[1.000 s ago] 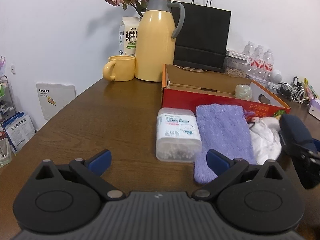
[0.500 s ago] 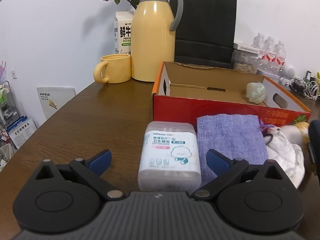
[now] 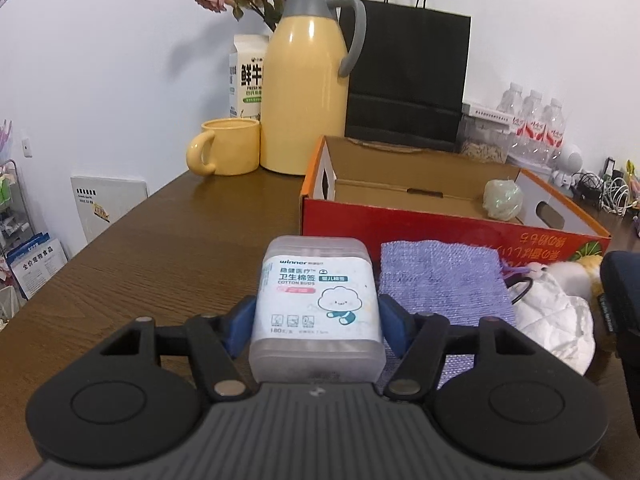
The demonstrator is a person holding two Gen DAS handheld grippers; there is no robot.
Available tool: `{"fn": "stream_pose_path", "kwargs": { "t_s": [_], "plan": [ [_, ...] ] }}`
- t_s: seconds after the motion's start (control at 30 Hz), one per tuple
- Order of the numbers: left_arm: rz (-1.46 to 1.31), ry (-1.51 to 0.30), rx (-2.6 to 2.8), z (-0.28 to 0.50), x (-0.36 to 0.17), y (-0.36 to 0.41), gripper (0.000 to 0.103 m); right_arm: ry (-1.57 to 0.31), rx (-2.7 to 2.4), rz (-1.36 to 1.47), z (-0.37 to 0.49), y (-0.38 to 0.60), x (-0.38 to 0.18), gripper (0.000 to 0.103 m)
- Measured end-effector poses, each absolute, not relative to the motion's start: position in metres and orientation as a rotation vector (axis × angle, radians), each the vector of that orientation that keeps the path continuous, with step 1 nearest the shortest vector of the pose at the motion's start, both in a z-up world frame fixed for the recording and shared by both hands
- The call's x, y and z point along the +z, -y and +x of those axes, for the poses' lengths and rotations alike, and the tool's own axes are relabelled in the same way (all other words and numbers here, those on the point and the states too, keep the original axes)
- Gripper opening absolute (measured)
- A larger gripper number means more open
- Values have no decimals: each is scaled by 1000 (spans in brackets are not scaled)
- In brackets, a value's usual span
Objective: Organize objects
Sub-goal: 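Carry pouch and swab box into the box and open both grippers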
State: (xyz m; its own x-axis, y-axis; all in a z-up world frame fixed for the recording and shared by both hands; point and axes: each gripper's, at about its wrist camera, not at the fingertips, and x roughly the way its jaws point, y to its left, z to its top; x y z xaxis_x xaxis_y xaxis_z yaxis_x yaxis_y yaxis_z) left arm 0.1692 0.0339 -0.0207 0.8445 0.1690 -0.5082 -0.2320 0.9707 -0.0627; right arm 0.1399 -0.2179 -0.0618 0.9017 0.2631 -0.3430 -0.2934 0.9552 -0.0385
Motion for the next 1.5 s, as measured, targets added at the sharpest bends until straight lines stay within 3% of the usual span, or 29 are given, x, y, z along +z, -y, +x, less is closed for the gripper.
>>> {"fn": "stream_pose_path", "kwargs": {
  "t_s": [0.4, 0.83, 1.13, 1.5],
  "plan": [
    [-135, -409, 150, 148, 20, -28, 66, -313, 309, -61, 139, 221, -54, 63],
    [-101, -318, 98, 199, 64, -5, 66, -183, 318, -55, 188, 212, 1, 63],
    [-97, -321, 94, 256, 64, 3, 66, -235, 296, -30, 270, 207, 8, 63],
    [-105, -446, 103, 323, 29, -9, 66, -382, 290, -18, 349, 213, -28, 63]
  ]
}}
